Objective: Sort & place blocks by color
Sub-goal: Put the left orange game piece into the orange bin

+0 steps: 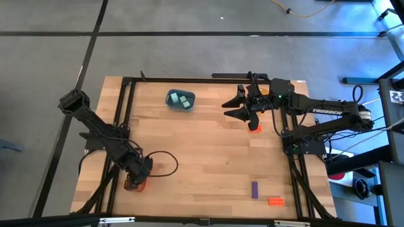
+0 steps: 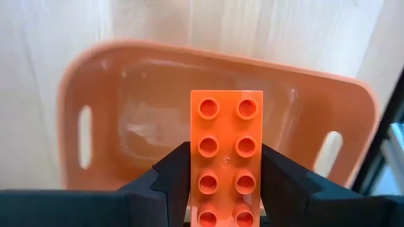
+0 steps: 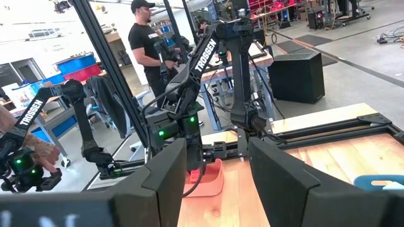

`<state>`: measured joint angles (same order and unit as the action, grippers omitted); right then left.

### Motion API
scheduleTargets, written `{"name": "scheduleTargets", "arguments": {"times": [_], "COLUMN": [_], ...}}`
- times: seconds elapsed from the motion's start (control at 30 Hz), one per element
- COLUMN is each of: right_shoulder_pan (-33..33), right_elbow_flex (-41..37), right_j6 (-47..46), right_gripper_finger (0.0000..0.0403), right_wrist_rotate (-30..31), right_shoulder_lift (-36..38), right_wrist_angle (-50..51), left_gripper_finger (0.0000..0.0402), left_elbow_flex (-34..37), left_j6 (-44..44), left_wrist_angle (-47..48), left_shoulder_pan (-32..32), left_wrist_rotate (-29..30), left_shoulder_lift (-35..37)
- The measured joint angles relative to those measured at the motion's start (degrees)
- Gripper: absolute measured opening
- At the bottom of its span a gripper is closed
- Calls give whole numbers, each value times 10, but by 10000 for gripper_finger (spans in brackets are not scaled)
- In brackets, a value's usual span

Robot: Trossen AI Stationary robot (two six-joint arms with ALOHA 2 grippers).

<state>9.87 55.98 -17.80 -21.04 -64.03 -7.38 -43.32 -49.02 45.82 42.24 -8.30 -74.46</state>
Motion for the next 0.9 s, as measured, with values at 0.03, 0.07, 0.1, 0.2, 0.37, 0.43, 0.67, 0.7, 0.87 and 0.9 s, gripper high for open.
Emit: {"name": "scheduleTargets", "arguments": {"times": [0.03,0.07,0.1,0.2,0.37,0.43,0.67,0.7,0.87,0.9], "right_shoulder_pan": [0,0,0,0,0,0,0,0,0,0], "right_elbow_flex": [0,0,0,0,0,0,0,0,0,0], "right_j6": [0,0,0,0,0,0,0,0,0,1], "right_gripper_finger": [174,174,174,174,174,174,174,174,174,174], "right_wrist_rotate": [0,0,0,0,0,0,0,0,0,0], "right_shoulder_lift": [0,0,0,0,0,0,0,0,0,0], "right_wrist_angle": [0,0,0,0,0,0,0,0,0,0], "left_gripper_finger": [154,154,154,154,154,154,156,156,155,155], "left_elbow_flex": [0,0,0,0,0,0,0,0,0,0], "left_j6": [21,36,46,71,55,46,73,74,73,73], "left_wrist_angle": [1,-1,-3,-4,-4,-4,-6,-11,-55,-60], "left_shoulder_pan": [0,0,0,0,0,0,0,0,0,0], "left_wrist_rotate": [2,2,2,13,50,57,58,58,77,78], "left_shoulder_lift": [0,0,0,0,0,0,0,0,0,0]}}
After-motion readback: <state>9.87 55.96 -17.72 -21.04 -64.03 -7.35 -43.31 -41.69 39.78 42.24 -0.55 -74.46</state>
